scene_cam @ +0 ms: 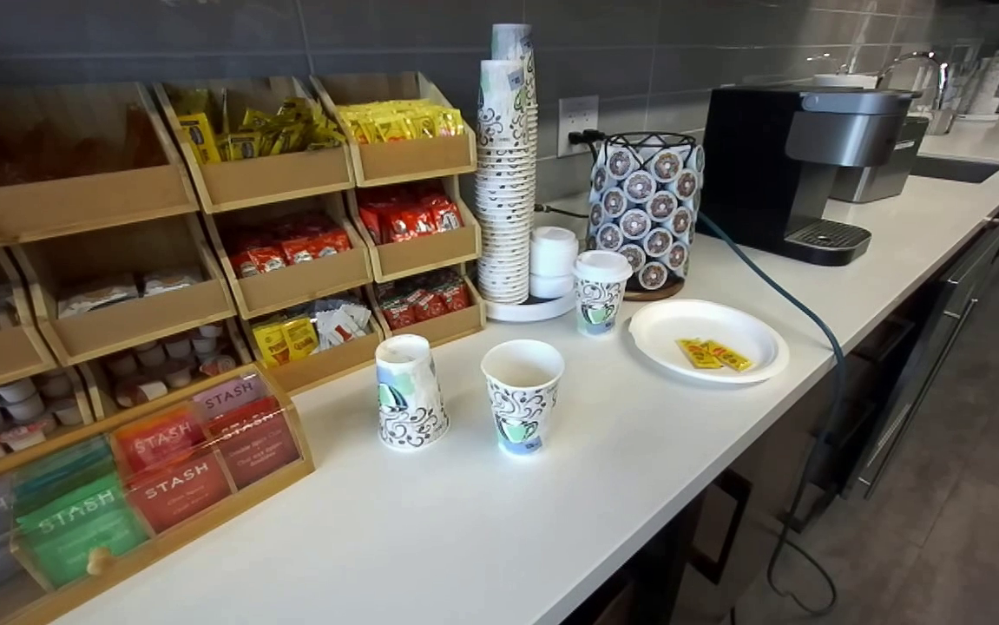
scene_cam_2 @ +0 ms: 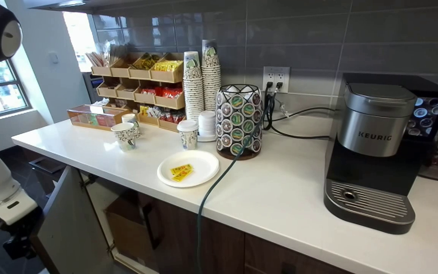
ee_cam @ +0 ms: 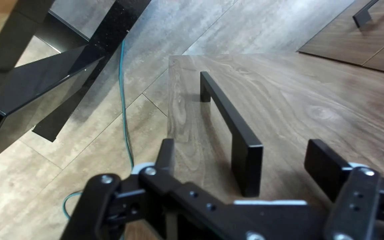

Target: Open the leftmost bottom cabinet door of the kitchen cabinet

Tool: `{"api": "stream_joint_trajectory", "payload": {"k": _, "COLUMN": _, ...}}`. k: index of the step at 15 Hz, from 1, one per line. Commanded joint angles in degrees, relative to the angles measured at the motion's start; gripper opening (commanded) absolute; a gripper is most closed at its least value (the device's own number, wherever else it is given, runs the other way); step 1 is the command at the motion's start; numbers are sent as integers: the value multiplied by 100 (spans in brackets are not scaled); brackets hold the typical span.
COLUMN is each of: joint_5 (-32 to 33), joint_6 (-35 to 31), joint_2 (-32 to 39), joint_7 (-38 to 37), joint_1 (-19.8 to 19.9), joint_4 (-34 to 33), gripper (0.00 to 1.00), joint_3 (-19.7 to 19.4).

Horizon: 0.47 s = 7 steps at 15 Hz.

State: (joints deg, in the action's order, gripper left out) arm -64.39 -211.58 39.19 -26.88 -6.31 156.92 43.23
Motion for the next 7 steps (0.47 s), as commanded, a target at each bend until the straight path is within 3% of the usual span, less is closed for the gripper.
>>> {"api": "stream_joint_trajectory", "payload": {"k": 1, "joint_5": -57, "joint_6": 830, "joint_2": -529, "joint_7": -45, "joint_1": 508, "joint_4": 267, "gripper": 100, "joint_3": 769}}
{"api": "stream_joint_trajectory", "payload": {"k": 2, "joint_5": 2, "joint_6": 0, "joint_2": 0, "joint_7": 0, "joint_1": 0, "joint_4": 0, "gripper": 100, "joint_3": 0}}
{"api": "stream_joint_trajectory", "payload": {"k": 7, "joint_5": 2, "joint_6": 0, "joint_2": 0, "joint_7": 0, "joint_1": -1, "joint_4": 0, "gripper": 100, "joint_3": 0}}
